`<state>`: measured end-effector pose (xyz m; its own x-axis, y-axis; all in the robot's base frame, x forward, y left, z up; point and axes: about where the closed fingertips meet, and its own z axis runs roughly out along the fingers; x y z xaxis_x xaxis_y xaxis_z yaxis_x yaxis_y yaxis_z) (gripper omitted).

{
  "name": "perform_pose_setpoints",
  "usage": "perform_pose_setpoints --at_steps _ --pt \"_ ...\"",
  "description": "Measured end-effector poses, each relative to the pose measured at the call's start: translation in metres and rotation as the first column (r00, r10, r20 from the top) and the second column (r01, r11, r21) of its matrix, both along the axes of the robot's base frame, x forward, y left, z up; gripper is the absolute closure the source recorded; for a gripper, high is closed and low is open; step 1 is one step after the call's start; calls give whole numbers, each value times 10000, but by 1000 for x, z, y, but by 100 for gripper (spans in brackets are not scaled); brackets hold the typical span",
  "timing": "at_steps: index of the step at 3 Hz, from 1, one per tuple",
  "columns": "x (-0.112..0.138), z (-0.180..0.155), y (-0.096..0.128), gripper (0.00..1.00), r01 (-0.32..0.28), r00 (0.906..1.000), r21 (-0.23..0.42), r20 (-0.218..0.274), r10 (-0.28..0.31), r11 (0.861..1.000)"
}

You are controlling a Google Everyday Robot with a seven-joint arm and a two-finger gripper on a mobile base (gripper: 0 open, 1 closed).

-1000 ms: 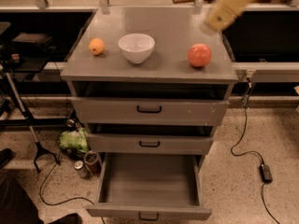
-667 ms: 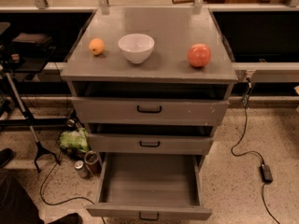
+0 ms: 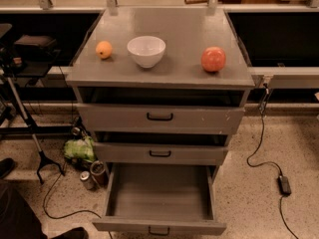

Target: Place orange into bottom drawer

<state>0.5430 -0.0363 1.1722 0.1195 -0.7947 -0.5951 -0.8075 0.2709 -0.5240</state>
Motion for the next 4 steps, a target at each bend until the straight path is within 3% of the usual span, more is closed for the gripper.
perform_pose_setpoints --at_steps 1,2,3,4 --pt "7 -21 62 0 -765 9969 456 -166 773 9960" --pt "16 -45 117 0 -1153 9924 640 -352 1177 9913" --pt "23 -60 148 0 -1349 9891 738 -489 1387 9881" --pt "51 -89 212 0 -1381 9868 163 -830 1390 9903"
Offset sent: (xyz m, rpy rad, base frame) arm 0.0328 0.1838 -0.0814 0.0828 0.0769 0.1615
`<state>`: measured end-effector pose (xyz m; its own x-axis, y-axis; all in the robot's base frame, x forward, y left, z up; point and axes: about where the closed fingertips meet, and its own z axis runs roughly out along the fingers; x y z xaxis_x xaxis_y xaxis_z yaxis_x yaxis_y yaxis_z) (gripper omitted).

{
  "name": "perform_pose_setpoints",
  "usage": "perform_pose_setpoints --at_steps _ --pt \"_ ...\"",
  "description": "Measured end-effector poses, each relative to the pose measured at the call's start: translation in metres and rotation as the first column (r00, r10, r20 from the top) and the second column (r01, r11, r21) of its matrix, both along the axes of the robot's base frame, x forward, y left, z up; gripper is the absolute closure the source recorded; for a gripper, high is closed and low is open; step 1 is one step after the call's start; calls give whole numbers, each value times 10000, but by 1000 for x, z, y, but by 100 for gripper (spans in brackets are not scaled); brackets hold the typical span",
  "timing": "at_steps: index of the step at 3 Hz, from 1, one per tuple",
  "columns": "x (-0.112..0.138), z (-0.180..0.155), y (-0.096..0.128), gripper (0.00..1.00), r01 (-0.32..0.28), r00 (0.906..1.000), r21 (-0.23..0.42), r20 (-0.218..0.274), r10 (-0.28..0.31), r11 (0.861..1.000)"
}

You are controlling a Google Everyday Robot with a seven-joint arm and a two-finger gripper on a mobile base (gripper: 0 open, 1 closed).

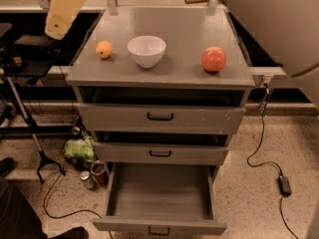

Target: Place orange into bottom drawer

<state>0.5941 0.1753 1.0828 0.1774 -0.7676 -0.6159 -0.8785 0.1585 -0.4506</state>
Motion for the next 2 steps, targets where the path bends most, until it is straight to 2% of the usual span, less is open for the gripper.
perform_pose_setpoints --at_steps 2 --pt "-2 2 -3 0 268 9996 2 -49 -268 9996"
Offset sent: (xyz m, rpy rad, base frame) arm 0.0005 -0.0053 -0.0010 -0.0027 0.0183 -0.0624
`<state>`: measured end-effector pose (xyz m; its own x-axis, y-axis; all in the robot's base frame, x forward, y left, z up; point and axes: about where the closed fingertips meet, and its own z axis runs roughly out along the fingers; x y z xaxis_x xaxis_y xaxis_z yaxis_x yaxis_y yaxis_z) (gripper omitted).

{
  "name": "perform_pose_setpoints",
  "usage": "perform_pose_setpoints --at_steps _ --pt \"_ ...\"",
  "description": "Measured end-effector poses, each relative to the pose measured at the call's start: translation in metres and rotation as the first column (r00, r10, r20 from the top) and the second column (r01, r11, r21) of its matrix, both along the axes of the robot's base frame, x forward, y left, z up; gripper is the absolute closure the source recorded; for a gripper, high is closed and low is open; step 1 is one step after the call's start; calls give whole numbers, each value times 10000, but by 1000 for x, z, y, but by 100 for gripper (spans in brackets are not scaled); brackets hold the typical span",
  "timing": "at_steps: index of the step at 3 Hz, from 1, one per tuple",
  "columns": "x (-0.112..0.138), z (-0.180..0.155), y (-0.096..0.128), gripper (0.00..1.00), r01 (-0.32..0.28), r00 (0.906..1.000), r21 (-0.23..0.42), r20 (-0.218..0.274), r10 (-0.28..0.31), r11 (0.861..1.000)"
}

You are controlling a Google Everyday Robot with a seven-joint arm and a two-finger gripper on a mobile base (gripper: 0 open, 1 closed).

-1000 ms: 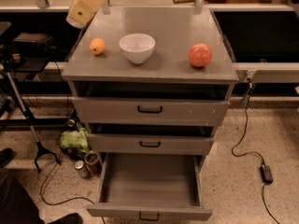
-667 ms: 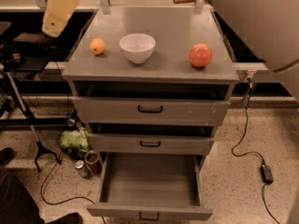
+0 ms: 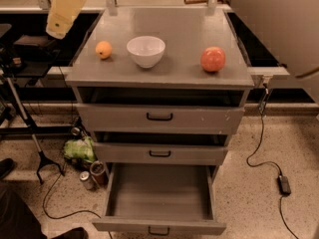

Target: Place orange into bottom drawer

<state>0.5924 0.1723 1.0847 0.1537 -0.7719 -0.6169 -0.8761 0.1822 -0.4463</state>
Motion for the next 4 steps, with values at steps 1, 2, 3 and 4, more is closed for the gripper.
perform_pose_setpoints --at_steps 1,2,3,4 --pt "26 -19 3 0 599 9968 -477 -510 -623 9971" --pt "63 -47 19 0 938 9892 -1162 -1012 -1057 9888" --pt "100 -79 30 0 1300 9766 -1676 -1488 -1555 9772" --pt "126 -108 32 0 1936 9537 -1901 -1937 -2301 9625"
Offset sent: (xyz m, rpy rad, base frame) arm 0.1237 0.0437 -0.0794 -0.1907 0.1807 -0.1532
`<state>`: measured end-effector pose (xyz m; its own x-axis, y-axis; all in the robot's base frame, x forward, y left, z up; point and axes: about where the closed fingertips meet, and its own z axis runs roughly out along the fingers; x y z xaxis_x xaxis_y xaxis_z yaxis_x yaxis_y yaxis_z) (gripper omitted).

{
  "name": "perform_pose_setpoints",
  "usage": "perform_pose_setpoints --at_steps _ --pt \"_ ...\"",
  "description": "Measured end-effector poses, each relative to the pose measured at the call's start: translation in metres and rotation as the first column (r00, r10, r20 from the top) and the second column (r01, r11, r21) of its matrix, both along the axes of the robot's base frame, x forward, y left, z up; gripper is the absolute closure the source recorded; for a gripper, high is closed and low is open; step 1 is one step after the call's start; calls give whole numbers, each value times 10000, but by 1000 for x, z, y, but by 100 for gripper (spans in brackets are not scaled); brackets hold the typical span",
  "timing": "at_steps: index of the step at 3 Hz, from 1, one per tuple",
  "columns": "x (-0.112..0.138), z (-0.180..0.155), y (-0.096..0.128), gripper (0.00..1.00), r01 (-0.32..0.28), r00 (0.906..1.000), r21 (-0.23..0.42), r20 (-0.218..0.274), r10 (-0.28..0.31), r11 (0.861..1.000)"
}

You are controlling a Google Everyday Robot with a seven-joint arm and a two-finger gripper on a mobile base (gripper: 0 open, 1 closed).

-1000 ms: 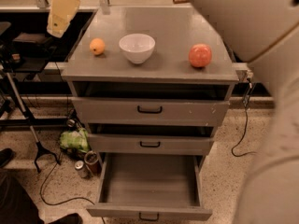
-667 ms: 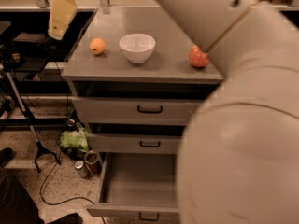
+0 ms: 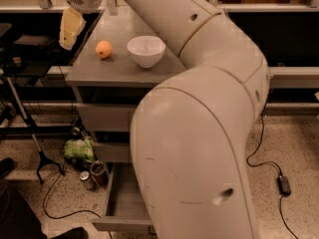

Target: Place orange into bottom drawer

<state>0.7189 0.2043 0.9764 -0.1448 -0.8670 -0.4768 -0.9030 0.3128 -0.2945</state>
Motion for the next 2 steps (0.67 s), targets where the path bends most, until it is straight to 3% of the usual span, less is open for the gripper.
perform_pose_setpoints --at_steps 1,2 --pt "16 -26 0 0 953 9941 63 -517 -948 9954" --pt "28 -44 -2 0 1843 9799 68 -784 -1832 9828"
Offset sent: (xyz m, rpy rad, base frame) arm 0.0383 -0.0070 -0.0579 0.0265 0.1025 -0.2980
